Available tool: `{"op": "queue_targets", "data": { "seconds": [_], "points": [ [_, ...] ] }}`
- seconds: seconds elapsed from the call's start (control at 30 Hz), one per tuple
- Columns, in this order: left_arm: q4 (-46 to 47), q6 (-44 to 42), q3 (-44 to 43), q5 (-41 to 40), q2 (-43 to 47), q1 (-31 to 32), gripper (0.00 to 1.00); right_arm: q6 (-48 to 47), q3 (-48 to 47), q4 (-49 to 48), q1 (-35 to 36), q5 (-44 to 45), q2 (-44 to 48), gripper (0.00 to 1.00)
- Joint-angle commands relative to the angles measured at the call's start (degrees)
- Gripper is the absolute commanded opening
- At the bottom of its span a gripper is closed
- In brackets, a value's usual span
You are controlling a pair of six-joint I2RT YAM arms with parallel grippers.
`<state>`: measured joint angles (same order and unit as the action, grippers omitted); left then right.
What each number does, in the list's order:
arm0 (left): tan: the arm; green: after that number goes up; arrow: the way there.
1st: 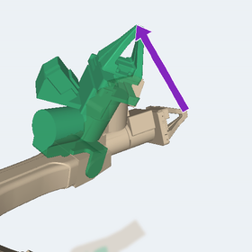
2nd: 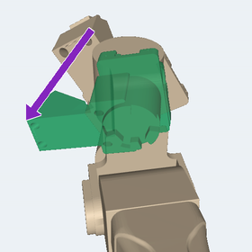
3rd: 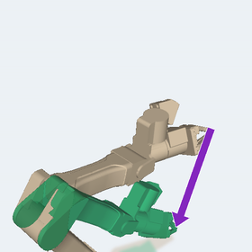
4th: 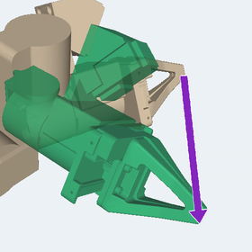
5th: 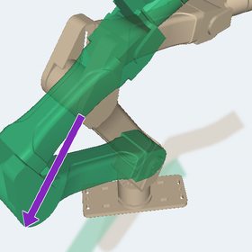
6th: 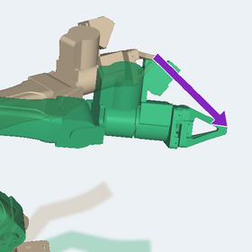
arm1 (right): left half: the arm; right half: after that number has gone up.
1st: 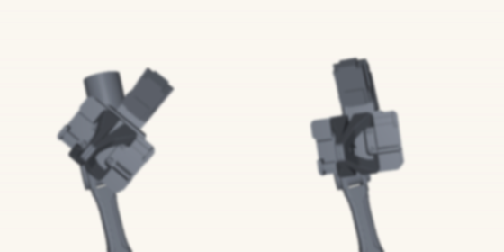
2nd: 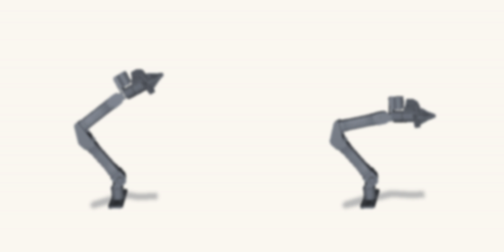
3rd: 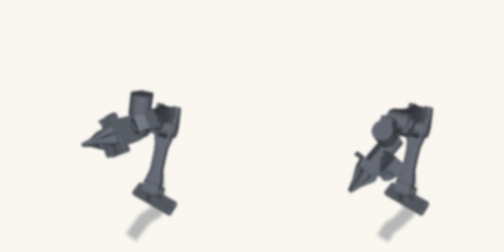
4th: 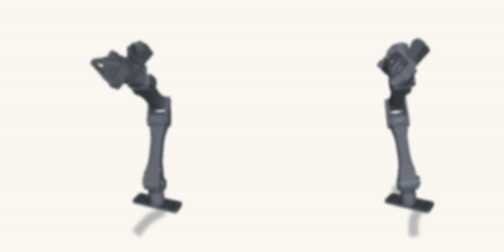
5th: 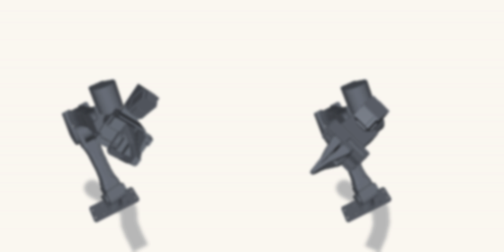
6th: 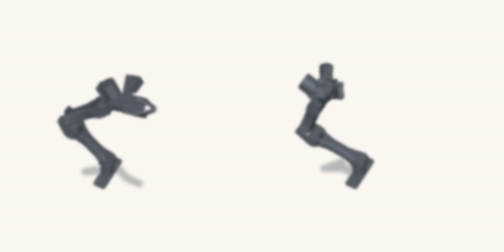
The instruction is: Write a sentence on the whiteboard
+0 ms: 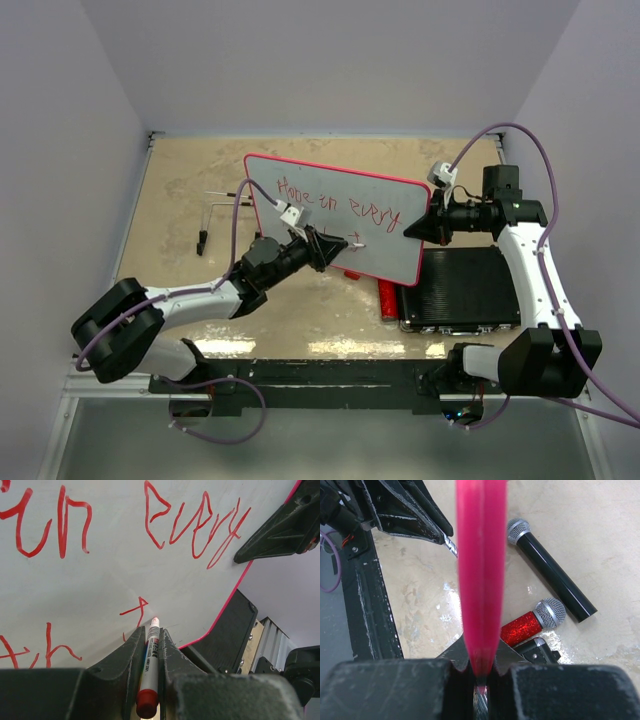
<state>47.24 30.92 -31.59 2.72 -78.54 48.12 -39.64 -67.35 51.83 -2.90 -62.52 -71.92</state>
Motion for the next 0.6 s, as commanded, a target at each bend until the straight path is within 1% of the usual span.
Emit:
{"op": "queue_targets", "data": {
  "seconds": [0.0, 0.27, 0.57],
  "points": [
    [4.52, -0.07, -3.38, 0.00, -0.65, -0.04, 0.00, 0.00, -0.50, -0.50, 0.52, -3.13, 2.22, 0.00],
    [3.30, -0.07, -4.26, 1.50, -1.52, -0.13, 0.00, 0.00, -0.50, -0.50, 0.52, -3.13, 2.22, 0.00],
    [-2.59, -0.33, -6.02, 2.90, -3.72, -0.22, 0.00, -0.18, -0.68, -0.33, 0.52, -3.22, 1.96, 0.00]
  ]
}}
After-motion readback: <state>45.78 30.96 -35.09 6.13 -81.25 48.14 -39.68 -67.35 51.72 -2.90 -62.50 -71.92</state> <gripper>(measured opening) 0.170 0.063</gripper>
